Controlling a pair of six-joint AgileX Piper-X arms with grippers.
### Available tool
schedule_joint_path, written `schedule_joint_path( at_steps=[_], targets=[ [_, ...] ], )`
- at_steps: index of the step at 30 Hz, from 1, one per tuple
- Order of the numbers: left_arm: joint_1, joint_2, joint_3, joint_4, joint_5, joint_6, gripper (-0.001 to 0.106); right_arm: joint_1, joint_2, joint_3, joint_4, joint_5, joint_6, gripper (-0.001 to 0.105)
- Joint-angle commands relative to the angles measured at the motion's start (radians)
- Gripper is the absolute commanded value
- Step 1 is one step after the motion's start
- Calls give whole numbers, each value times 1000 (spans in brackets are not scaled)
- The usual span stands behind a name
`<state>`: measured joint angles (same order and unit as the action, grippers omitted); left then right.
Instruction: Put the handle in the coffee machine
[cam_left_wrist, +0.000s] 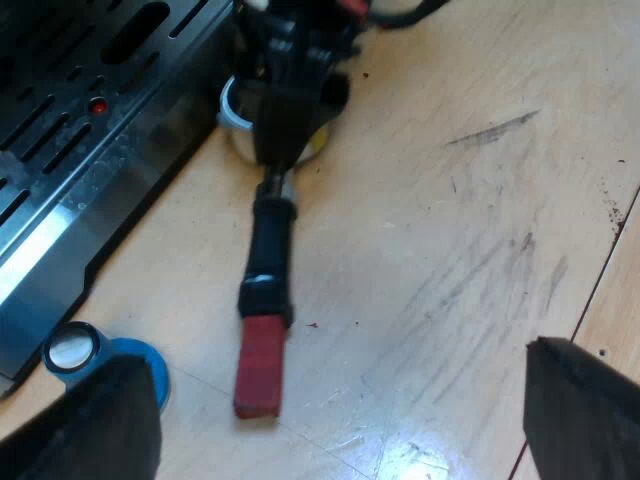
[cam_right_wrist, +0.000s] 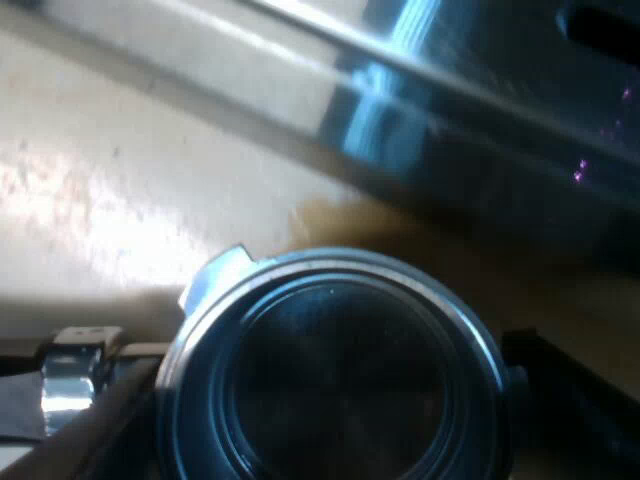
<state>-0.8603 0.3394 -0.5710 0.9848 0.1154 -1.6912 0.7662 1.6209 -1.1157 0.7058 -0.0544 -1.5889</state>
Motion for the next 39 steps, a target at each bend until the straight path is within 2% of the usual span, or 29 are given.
schedule_joint_path(
  at_steps=[1,8,16,23,27,29,32,39],
  targets=[
    [-4,2,-9,-9,-7,-1,75,-5,-49,-7,54,-6,22,0],
    [-4,2,-9,-9,-7,50,75,41,-120,-7,129,68,56,0],
    [-4,2,-9,-9,-5,58,75,104,-185,-7,228,129,135,0],
    [-4,2,-9,-9,114,58,75,125,-241,-7,266,132,214,0],
    [-4,2,-9,-9,123,60,75,135,-265,-7,269,132,233,0],
    [-4,2,-6,-9,154,92,75,145,-290,-7,271,131,254,0],
    [-7,2,5,-13,175,105,75,148,-314,-7,278,121,269,0],
    [-9,2,75,-38,181,105,75,147,-365,-7,331,117,270,0]
  ],
)
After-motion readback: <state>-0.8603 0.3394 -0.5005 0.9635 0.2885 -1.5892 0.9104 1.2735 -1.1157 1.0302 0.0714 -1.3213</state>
